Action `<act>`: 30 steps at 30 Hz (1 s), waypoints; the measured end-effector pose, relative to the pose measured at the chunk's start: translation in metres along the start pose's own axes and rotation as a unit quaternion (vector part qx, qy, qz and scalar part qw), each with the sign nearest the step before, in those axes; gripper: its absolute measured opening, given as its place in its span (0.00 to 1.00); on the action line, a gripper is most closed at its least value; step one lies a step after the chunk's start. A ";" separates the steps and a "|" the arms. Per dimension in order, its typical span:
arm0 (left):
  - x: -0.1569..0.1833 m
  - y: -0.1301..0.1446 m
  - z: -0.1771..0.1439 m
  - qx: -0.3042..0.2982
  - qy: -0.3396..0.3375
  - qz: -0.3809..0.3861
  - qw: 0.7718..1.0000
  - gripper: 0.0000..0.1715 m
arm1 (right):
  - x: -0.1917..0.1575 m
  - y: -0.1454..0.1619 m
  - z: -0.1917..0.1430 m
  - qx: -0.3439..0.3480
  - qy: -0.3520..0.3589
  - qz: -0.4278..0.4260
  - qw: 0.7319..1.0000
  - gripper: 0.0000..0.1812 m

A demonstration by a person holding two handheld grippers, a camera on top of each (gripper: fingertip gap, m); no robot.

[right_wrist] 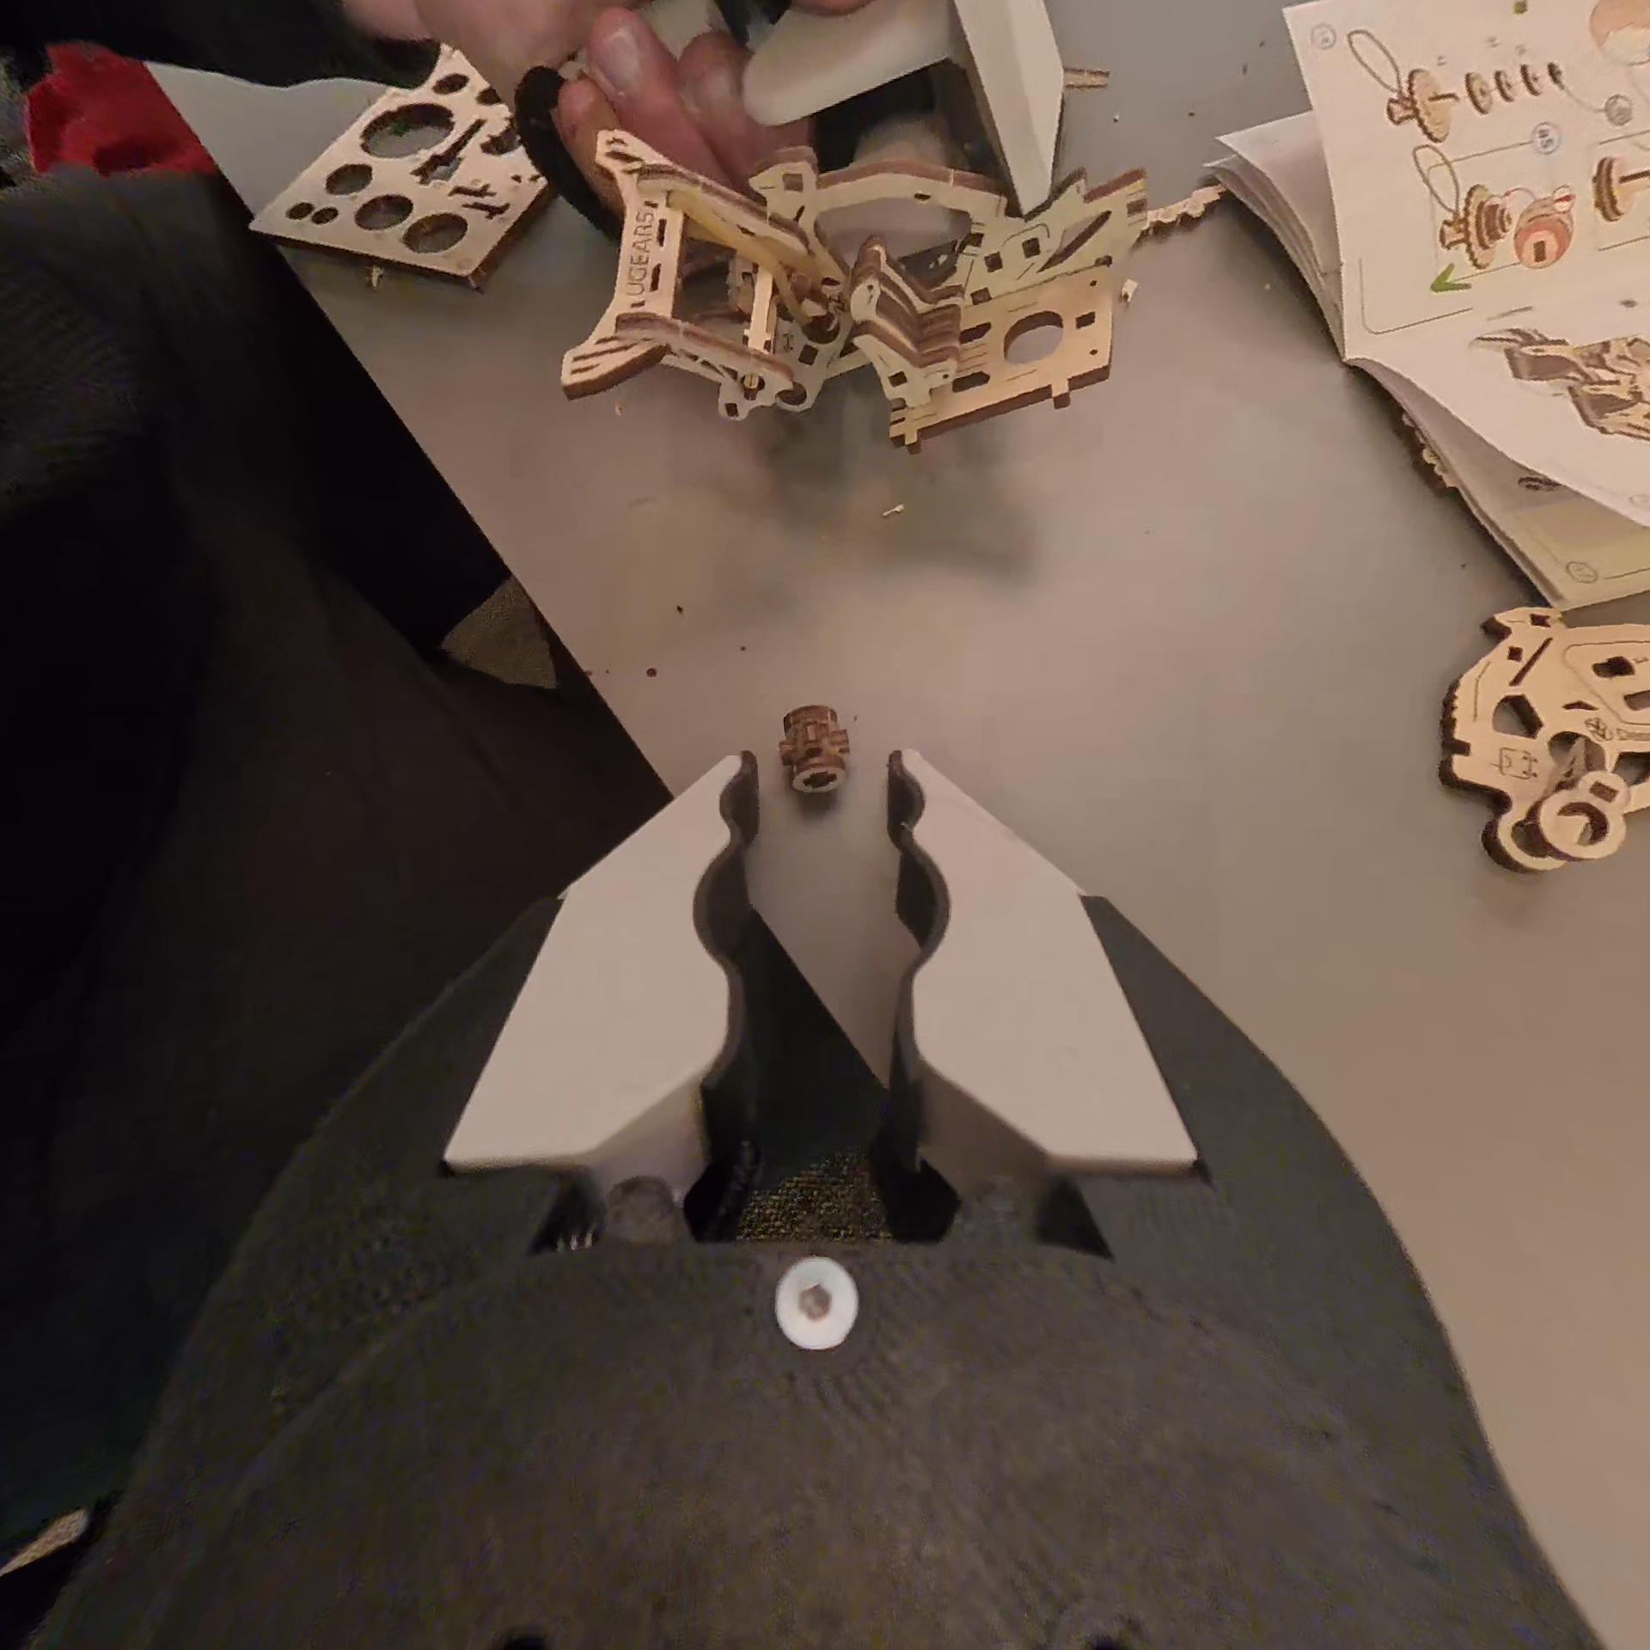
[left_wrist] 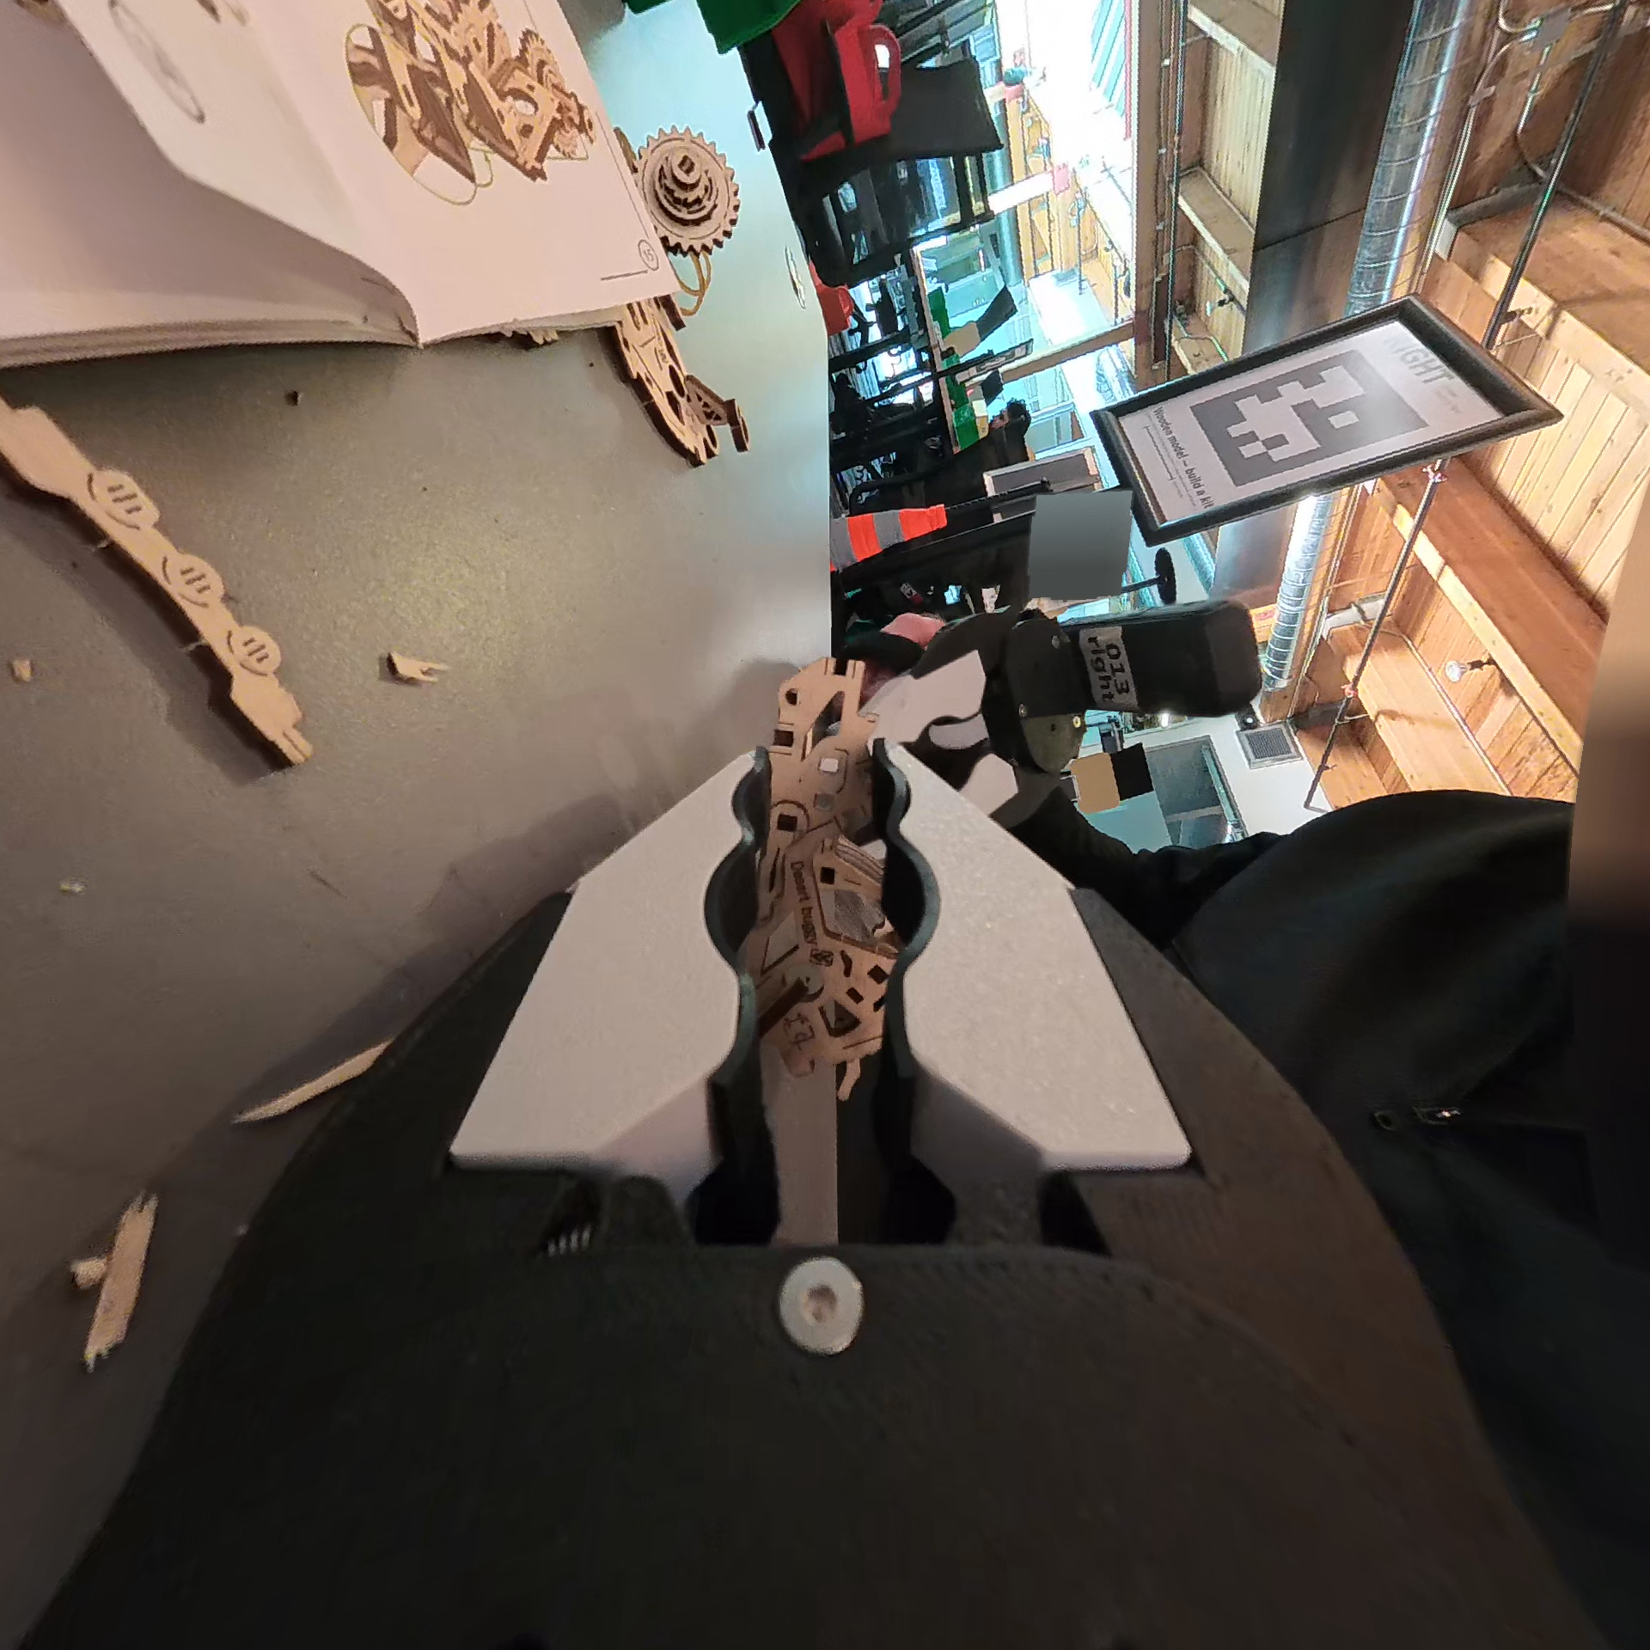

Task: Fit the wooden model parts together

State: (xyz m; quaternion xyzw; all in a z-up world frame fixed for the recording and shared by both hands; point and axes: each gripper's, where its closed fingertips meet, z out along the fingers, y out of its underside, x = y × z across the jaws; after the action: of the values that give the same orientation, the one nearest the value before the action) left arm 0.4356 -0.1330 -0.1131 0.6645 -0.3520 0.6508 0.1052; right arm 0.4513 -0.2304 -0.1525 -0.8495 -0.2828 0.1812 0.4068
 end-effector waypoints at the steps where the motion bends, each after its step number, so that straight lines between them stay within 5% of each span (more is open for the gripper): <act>1: 0.000 0.000 0.000 -0.001 0.000 0.000 1.000 0.12 | 0.000 0.000 0.000 0.000 0.001 -0.005 1.000 0.12; 3: 0.000 0.000 0.000 -0.001 0.001 0.000 1.000 0.12 | -0.001 0.000 0.000 0.002 -0.001 -0.013 1.000 0.05; 9: 0.003 -0.004 -0.003 0.024 -0.008 0.024 0.999 0.12 | 0.011 -0.014 -0.002 0.024 0.000 0.051 0.998 0.05; 21: 0.012 -0.022 -0.009 0.130 -0.104 0.154 0.974 0.12 | 0.050 -0.097 0.017 0.077 -0.007 0.223 0.972 0.05; 30: 0.017 -0.027 -0.007 0.149 -0.170 0.235 0.946 0.12 | 0.064 -0.093 0.032 0.016 0.072 0.167 0.983 0.05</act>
State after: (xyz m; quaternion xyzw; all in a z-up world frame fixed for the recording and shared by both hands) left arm 0.4444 -0.1144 -0.0878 0.6716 -0.4100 0.5797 -0.2118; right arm 0.4529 -0.1239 -0.1027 -0.8893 -0.1038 0.1890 0.4034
